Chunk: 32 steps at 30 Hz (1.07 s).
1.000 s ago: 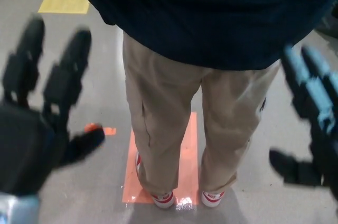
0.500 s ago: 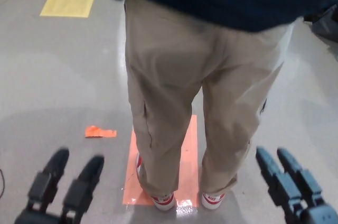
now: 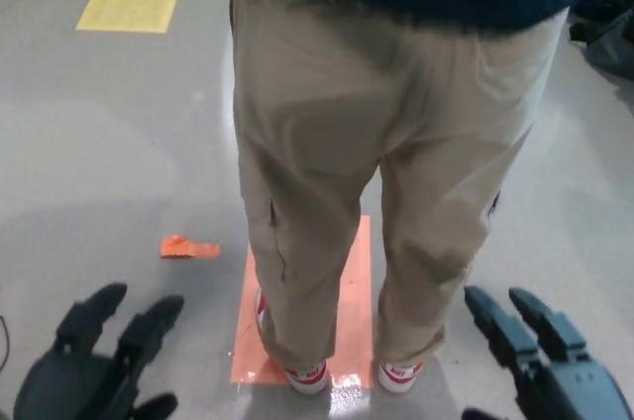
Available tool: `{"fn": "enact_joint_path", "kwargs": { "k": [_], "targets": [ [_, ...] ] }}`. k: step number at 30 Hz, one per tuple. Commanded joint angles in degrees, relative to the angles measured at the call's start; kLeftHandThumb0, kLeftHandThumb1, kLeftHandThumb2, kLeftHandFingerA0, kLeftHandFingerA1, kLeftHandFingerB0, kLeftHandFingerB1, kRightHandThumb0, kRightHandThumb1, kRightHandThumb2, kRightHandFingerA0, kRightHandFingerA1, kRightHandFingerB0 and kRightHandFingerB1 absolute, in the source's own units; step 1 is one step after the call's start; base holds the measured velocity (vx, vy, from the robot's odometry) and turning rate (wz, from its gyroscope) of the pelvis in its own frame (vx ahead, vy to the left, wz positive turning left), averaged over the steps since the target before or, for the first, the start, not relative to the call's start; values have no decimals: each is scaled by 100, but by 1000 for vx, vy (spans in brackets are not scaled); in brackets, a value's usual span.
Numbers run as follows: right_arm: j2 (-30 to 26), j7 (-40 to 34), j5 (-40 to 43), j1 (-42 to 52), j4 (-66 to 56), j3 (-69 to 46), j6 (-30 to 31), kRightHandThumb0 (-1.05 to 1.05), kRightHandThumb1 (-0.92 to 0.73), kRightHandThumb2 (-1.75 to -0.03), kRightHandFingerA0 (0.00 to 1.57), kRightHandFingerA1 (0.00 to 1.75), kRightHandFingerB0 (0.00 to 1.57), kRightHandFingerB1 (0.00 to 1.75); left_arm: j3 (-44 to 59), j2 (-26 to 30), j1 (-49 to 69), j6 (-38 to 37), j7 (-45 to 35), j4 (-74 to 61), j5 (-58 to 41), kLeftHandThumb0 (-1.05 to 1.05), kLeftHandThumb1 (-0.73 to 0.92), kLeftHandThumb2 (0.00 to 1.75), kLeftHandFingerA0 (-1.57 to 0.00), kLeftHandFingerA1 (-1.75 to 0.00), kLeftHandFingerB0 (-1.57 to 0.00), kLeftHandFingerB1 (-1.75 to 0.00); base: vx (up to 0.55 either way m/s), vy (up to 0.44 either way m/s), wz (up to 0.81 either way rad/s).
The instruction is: A person hands a coat to the robot and the robot grabs it with both hands and holds it while the person wears the coat.
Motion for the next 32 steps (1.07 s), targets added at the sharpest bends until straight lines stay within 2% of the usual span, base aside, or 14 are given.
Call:
{"fn": "enact_joint_path", "kwargs": {
  "k": [1, 2, 3, 5, 13, 14, 15, 19, 22, 23, 25, 26, 30, 32],
  "targets": [
    [-60, 1626, 580, -680, 464, -90, 777, -76, -66, -97, 0, 22, 0, 15, -128, 28, -824, 236, -1069, 698, -308, -75, 81, 118, -7, -44, -1, -29, 0, 0, 0],
    [-47, 1759, 611, -762, 488, -92, 853, -75, -66, -97, 0, 22, 0, 16, -119, 13, -918, 221, -1118, 789, -354, -83, 86, 120, -14, -46, 0, -24, 0, 0, 0],
    [-33, 1894, 650, -840, 506, -98, 932, -72, -63, -95, 0, 25, 0, 19, -85, -25, -1019, 121, -1126, 950, -462, -82, 91, 81, -24, -35, 0, -17, 0, 0, 0],
    [24, 2236, 740, -982, 584, -96, 1164, -66, -59, -92, 0, 32, 0, 22, 157, -191, -1177, -428, -1115, 1462, -1036, -77, 92, 73, -28, -32, 0, -12, 0, 0, 0],
    [146, 2691, 871, -1350, 811, -116, 1586, -45, -78, -65, 14, 32, 0, 17, 307, -371, -1714, -491, -1234, 2285, -1284, -75, 87, 67, -35, -32, -1, -14, 0, 0, 0],
    [154, 2742, 887, -1405, 833, -122, 1626, -45, -79, -64, 15, 32, 0, 17, 279, -376, -1803, -482, -1248, 2387, -1252, -79, 73, 105, -25, -45, 0, -19, 0, 0, 0],
    [152, 2767, 881, -1430, 848, -114, 1654, -45, -79, -64, 16, 32, 0, 18, 249, -388, -1856, -456, -1281, 2457, -1236, -73, 88, 70, -30, -32, 0, -11, 0, 0, 0],
    [157, 2957, 934, -1502, 923, -92, 1746, -45, -71, -81, 14, 39, 0, 10, 129, -467, -2049, -444, -1267, 2804, -1153, -75, 88, 67, -31, -31, 0, -14, 0, 0, 0],
    [140, 2993, 944, -1587, 993, -74, 1773, -41, -79, -64, 18, 31, 0, 16, 75, -508, -2176, -450, -1249, 2997, -1140, -75, 89, 67, -30, -31, 0, -13, 0, 0, 0],
    [155, 2929, 936, -1772, 1190, -56, 1738, -26, -71, -115, 0, 46, 0, 50, 26, -516, -2315, -397, -1256, 3146, -1106, -76, 91, 67, -29, -31, 0, -13, 0, 0, 0],
    [184, 2869, 969, -1875, 1324, -51, 1692, -26, -71, -115, 1, 46, 0, 50, -24, -506, -2396, -353, -1229, 3247, -1096, -77, 92, 68, -29, -30, 0, -13, 0, 0, 0],
    [190, 2853, 1009, -1964, 1449, -54, 1657, -38, -79, -63, 21, 31, 0, 18, -83, -514, -2458, -316, -1158, 3311, -1063, -76, 92, 68, -29, -30, 0, -14, 0, 0, 0],
    [167, 2832, 1154, -2063, 1551, -118, 1616, -37, -73, -80, 19, 37, 0, 13, -184, -549, -2602, -239, -1147, 3441, -1058, -73, 92, 72, -27, -31, 0, -11, 0, 0, 0],
    [171, 2805, 1207, -1996, 1555, -127, 1583, -36, -80, -63, 22, 30, 0, 20, -235, -551, -2552, -295, -1065, 3466, -1052, -73, 92, 71, -27, -31, 0, -13, 0, 0, 0]
  ]
}}
